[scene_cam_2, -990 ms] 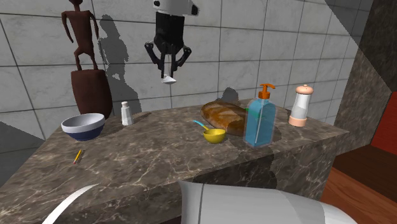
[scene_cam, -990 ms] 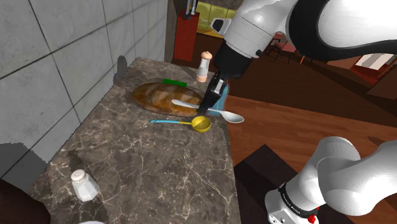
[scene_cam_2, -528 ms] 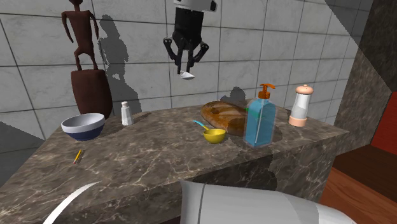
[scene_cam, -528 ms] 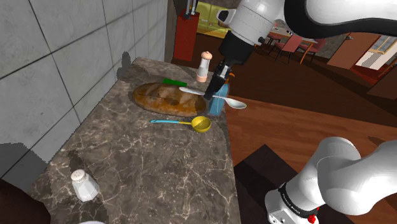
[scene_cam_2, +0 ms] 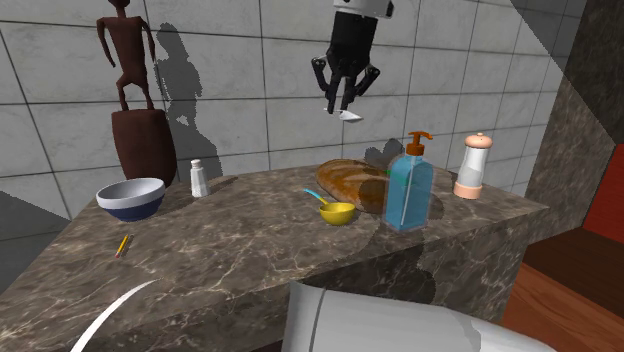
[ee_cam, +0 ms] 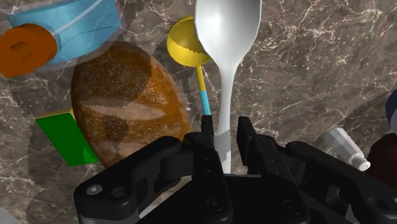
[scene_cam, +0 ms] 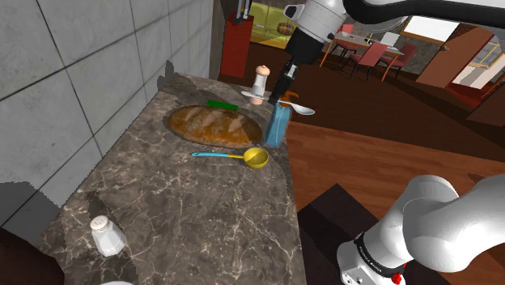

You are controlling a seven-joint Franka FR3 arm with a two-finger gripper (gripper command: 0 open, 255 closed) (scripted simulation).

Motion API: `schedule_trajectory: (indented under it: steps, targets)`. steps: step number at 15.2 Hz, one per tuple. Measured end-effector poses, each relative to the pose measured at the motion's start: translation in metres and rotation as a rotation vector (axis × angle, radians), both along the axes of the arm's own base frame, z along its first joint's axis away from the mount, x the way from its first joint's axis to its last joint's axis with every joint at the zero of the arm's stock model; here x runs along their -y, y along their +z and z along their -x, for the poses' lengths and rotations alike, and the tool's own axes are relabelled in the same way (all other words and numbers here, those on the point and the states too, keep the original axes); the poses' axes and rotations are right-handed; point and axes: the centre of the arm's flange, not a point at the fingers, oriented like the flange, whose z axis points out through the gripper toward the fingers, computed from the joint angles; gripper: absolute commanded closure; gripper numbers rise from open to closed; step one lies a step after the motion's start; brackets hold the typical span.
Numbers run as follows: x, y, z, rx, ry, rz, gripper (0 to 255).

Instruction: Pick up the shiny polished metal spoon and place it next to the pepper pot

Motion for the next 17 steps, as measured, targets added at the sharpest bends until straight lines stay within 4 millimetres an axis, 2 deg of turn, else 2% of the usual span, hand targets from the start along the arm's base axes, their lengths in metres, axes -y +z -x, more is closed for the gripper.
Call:
schedule_trajectory:
  steps: [17]
  targets:
    - [0.182,0.002,-0.136,0.001,-0.001,0.000,255]
